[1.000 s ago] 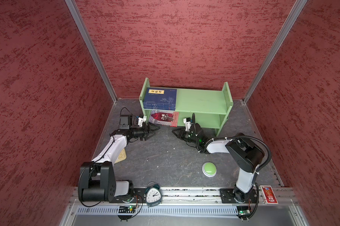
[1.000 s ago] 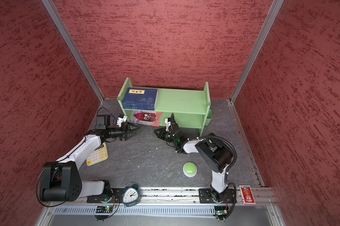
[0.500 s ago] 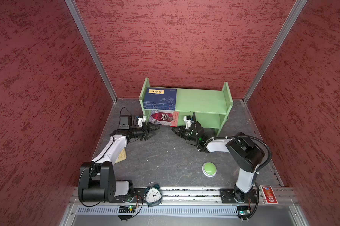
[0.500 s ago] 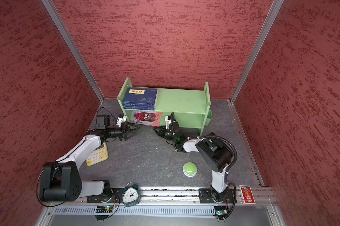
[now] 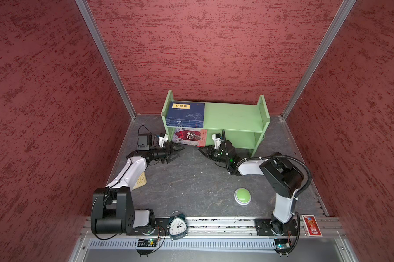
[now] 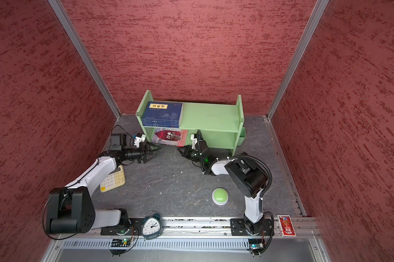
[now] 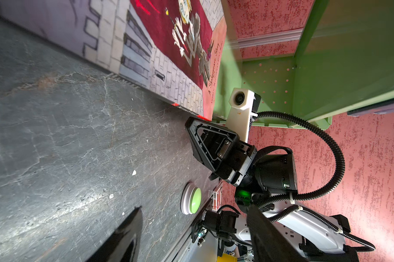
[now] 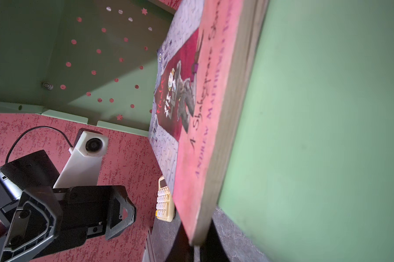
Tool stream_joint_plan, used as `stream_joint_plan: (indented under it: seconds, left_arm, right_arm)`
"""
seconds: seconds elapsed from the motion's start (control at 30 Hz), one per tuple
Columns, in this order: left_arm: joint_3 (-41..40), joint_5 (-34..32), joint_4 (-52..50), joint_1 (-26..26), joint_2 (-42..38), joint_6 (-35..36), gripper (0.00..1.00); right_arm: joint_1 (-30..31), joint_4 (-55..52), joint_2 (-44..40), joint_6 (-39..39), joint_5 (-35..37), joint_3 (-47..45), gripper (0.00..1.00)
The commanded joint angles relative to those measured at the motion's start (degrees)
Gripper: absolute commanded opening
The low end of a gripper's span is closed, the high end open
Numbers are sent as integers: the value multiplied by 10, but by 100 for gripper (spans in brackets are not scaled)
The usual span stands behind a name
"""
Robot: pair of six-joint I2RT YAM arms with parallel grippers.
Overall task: Stacking books/files
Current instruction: Move the book to the bookshelf.
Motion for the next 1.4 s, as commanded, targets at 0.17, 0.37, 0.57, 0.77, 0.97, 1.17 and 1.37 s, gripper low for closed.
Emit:
stream_joint_plan:
  seconds: [0.17,0.37,0.57,0.77,0.97,1.17,1.37]
  left_arm:
    - [-5,1,14,7,-6,-3,73]
    - [-4,0,11,11,-2,-1,73]
    - [-4,0,10,11,-2,-1,73]
    - [-5,0,11,14,-2,0,73]
    - [-6,-1,10,16,-1,-1,73]
    - [-6,0,12,18,2,-3,73]
    - [-8,0,14,20,1,-6,73]
  right_arm:
    - [-10,27,9,7,-12,17,9]
    - [-13,12,7,1,-17,25,10]
    - [-17,11,18,4,-26,36,10]
    - [-20,24,25,13,-29,36,10]
    - [-21,22,29,15,-34,40,10]
    - [-23,35,28,24,-44,38,10]
    - [-30,31,27,26,-53,42,10]
